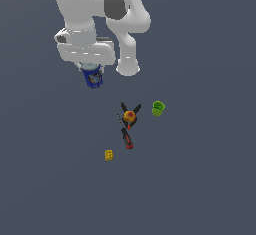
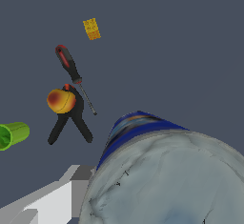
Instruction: Pick up a designated object from a clutter of objects.
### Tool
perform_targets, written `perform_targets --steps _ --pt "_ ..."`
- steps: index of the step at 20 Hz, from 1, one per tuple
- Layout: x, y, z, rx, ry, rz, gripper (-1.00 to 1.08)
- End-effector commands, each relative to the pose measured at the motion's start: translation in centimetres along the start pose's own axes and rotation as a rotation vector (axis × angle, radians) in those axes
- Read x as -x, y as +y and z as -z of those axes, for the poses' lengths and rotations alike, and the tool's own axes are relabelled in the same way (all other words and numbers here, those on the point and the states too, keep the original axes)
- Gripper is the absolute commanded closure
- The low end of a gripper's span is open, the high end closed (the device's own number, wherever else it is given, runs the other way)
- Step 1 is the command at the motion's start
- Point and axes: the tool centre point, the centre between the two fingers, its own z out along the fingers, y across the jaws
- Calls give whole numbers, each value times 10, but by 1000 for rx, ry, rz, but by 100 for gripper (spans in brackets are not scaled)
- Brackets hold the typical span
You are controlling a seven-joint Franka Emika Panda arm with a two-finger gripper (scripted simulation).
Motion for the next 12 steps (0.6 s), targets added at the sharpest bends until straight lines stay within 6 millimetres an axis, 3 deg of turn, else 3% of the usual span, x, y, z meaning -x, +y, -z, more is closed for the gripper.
perform_targets --steps 1,12 --pt "1 0 24 0 3 0 108" --pt "3 0 118 -3 4 1 108"
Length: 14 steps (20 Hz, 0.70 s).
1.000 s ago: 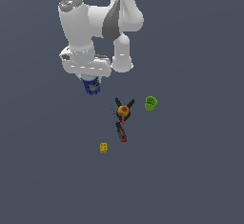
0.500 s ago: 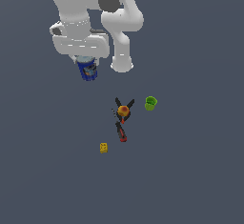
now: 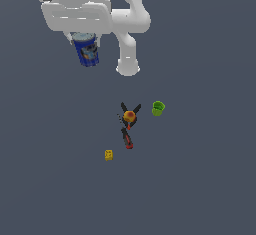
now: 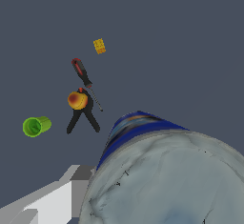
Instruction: Pick up a designated object from a clutter of objects.
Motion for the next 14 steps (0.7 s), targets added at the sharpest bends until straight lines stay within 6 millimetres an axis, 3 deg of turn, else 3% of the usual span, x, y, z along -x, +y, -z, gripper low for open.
perform_targets --steps 1,7,14 --pt "0 0 19 0 3 0 108" --pt "-1 0 47 -1 3 1 108" --pt "-2 1 58 -1 3 1 108"
